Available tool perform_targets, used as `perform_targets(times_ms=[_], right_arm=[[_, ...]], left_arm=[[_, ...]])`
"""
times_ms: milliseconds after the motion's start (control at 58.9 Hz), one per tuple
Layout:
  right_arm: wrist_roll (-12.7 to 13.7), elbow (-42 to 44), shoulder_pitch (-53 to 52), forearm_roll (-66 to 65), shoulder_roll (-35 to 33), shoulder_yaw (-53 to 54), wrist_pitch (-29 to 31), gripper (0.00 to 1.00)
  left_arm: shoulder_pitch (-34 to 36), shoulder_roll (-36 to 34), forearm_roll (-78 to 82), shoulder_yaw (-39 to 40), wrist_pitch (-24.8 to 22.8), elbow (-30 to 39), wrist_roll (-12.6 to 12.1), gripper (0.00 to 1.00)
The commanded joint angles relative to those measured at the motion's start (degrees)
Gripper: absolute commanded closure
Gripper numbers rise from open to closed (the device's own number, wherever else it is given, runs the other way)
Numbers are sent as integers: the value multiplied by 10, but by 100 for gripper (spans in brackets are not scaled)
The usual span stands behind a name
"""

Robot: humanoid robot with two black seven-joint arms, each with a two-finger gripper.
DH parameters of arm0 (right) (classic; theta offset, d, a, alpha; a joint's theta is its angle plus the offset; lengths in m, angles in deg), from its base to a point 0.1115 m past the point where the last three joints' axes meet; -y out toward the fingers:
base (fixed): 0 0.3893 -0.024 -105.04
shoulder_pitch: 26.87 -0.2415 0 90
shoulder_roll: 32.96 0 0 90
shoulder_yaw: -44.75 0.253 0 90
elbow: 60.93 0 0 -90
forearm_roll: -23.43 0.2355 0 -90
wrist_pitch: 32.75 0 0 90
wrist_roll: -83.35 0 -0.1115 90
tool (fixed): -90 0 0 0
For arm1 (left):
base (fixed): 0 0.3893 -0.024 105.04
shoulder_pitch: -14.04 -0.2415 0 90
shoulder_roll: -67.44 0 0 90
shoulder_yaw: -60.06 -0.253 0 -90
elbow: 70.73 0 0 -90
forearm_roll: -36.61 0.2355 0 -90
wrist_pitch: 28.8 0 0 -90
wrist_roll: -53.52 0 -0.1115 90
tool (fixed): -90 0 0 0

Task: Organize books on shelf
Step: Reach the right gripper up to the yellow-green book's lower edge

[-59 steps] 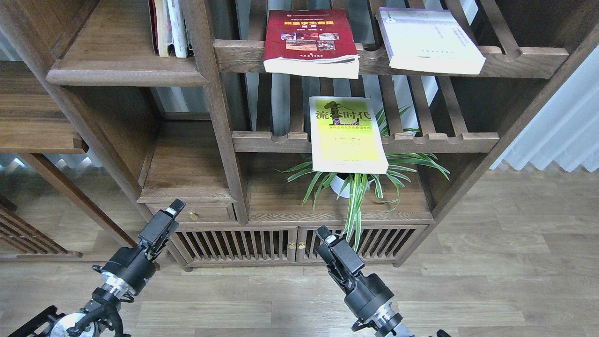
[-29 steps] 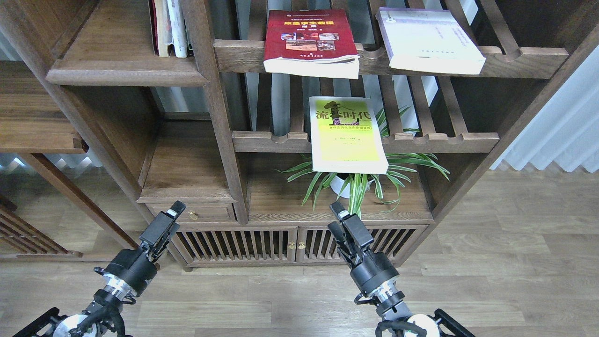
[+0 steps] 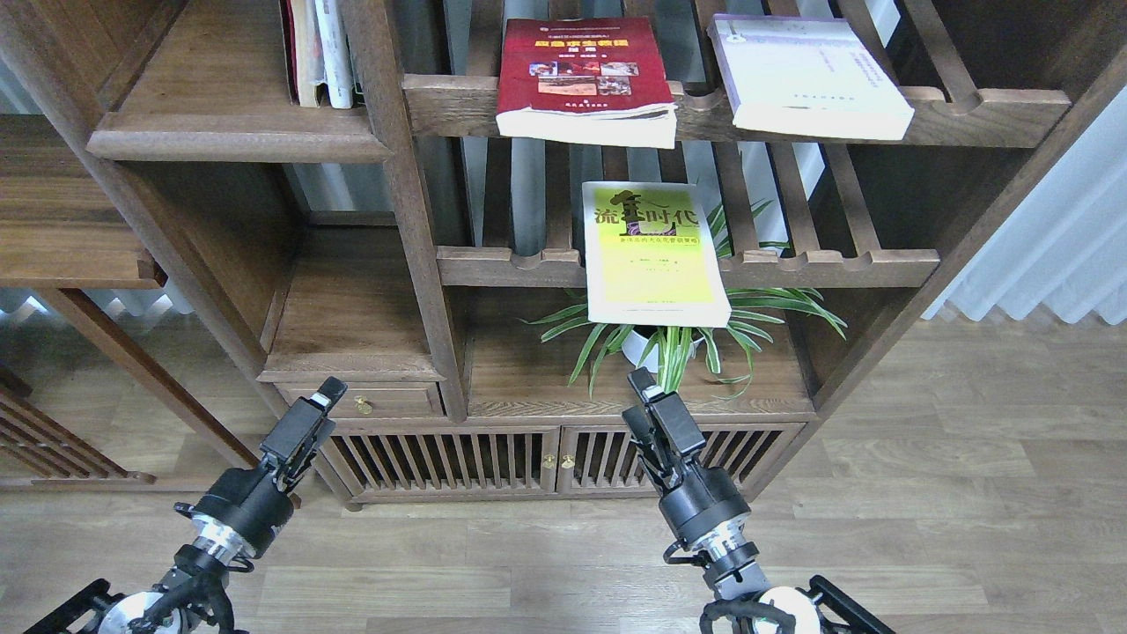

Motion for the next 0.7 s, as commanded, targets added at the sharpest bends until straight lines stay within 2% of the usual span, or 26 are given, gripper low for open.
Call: perform_targets(times_ms=[0, 255, 543, 679], right_arm=[[-3, 13, -19, 4, 0, -3, 0, 1], [-3, 67, -85, 10, 0, -6, -1, 1], [-3, 83, -127, 46, 0, -11, -53, 1], [-3, 107, -152, 58, 0, -6, -58, 1]], left_arm=[[1, 0, 0, 0, 0, 0, 0, 0], [3, 0, 0, -2, 0, -7, 0, 0], [2, -2, 0, 1, 0, -8, -1, 0], [2, -3, 0, 1, 0, -9, 0, 0]])
